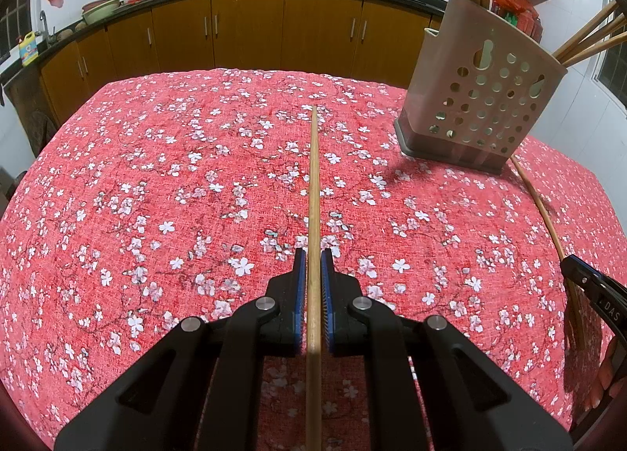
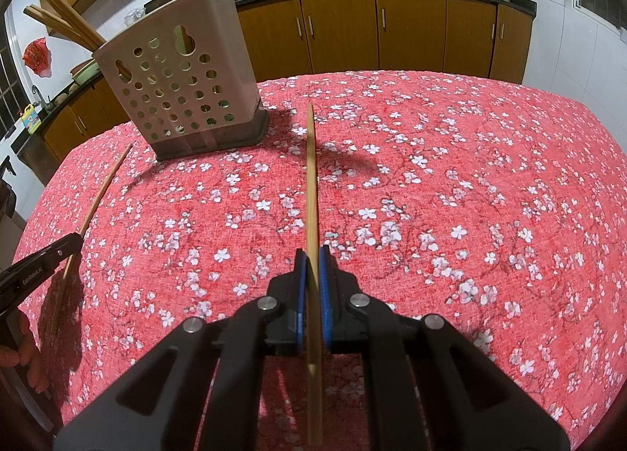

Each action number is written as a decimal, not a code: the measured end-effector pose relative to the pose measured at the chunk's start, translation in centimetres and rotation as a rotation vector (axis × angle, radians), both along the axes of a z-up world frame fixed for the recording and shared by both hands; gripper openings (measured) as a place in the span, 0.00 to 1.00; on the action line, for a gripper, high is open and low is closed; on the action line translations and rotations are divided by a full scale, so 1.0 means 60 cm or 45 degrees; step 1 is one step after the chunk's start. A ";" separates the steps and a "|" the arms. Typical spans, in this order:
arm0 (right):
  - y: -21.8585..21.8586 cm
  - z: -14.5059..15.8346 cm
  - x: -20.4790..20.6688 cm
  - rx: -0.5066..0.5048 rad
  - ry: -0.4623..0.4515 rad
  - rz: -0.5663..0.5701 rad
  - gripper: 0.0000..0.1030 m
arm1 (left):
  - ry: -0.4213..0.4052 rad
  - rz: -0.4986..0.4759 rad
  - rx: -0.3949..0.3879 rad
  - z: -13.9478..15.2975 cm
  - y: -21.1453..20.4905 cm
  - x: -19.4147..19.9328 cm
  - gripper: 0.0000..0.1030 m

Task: Organize utensils
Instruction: 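Lower the right tool and grasp the last chopstick while the left tool grasps one, then lift both held chopsticks and carry them above the utensil holder, then open both tools to drop the chopsticks into the utensil holder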

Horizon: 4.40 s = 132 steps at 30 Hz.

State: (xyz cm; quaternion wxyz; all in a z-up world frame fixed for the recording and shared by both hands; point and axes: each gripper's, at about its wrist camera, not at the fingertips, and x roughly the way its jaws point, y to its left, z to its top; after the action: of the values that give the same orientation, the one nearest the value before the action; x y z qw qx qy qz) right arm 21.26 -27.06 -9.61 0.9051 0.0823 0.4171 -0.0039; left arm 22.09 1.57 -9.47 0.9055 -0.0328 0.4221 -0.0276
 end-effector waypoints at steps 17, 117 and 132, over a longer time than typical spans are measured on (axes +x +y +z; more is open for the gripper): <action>0.000 0.000 0.000 -0.001 0.000 -0.001 0.08 | -0.001 0.000 0.000 0.001 0.001 -0.001 0.09; 0.043 0.475 -0.025 0.058 -1.082 0.040 0.07 | -0.832 -0.146 -0.275 0.451 -0.056 -0.042 0.07; 0.071 0.401 0.064 -0.012 -0.940 0.045 0.07 | -0.741 -0.133 -0.238 0.374 -0.079 0.020 0.07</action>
State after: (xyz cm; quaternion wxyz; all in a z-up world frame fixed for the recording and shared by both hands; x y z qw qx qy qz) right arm 25.10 -22.81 14.44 0.9949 0.0668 0.0637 0.0398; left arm 23.30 -3.18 12.98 0.9788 -0.0849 0.1418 -0.1211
